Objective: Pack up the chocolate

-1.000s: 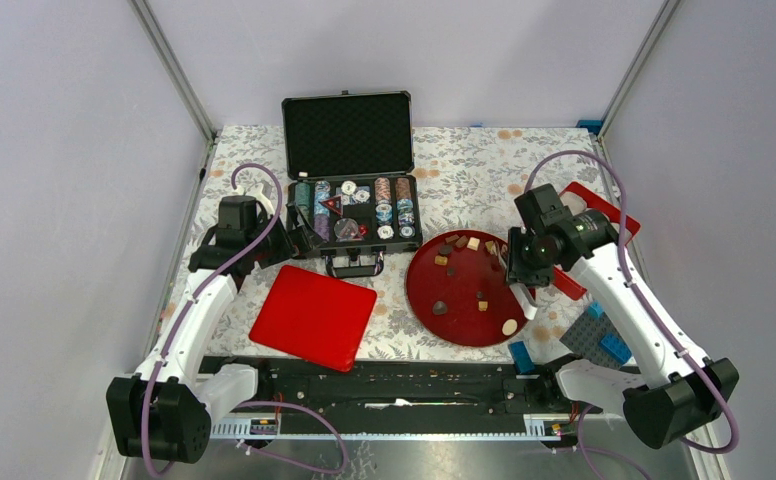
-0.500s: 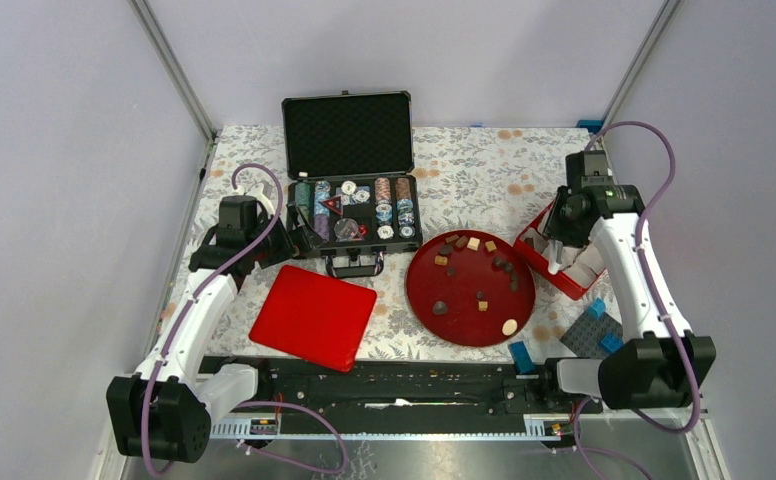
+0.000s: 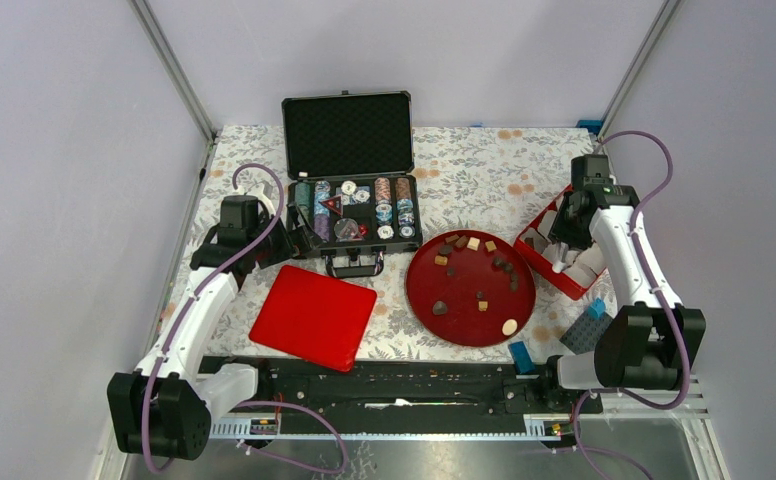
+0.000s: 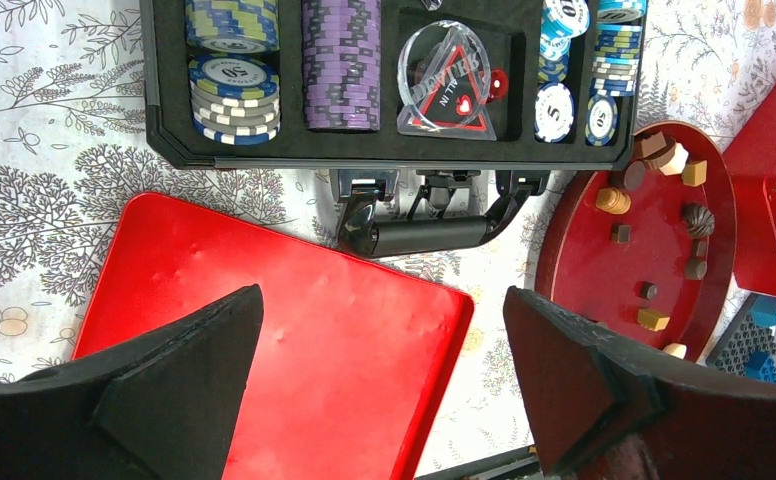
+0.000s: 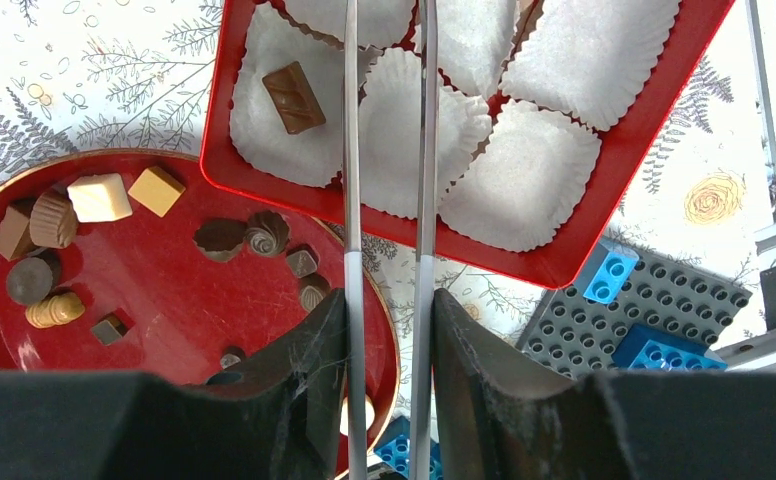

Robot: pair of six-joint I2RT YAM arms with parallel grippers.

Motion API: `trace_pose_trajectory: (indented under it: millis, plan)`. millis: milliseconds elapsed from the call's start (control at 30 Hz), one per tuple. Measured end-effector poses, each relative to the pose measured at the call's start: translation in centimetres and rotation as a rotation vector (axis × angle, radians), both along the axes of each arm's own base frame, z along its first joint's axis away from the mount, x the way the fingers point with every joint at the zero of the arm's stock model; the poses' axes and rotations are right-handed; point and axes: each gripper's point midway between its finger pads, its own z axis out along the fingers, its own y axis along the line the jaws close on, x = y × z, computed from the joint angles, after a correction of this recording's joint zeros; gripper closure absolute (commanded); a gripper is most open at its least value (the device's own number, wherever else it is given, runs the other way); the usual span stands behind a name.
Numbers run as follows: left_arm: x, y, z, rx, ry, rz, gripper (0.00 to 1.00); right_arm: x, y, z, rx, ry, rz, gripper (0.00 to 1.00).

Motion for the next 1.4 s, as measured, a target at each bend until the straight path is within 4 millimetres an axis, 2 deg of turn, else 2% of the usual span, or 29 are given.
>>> trace_pose_trajectory:
  millis: [100, 233, 567, 1400]
  plan:
    - [0.0, 0.0, 0.0, 0.001, 0.001, 0.000, 0.01, 0.3, 0.0, -0.3, 0.002, 0.002, 0.003, 0.87]
    - [0.0, 0.1, 0.0, 0.005, 0.000, 0.002, 0.01, 0.6, 0.2, -0.7, 0.011, 0.008, 0.007, 0.75]
    - [0.1, 0.3, -0.1, 0.018, -0.002, 0.013, 0.01, 0.7, 0.5, -1.6, 0.030, 0.038, 0.017, 0.68]
    - [0.1, 0.3, 0.2, 0.017, -0.014, 0.012, 0.01, 0.7, 0.6, -1.6, 0.033, 0.040, 0.034, 0.59]
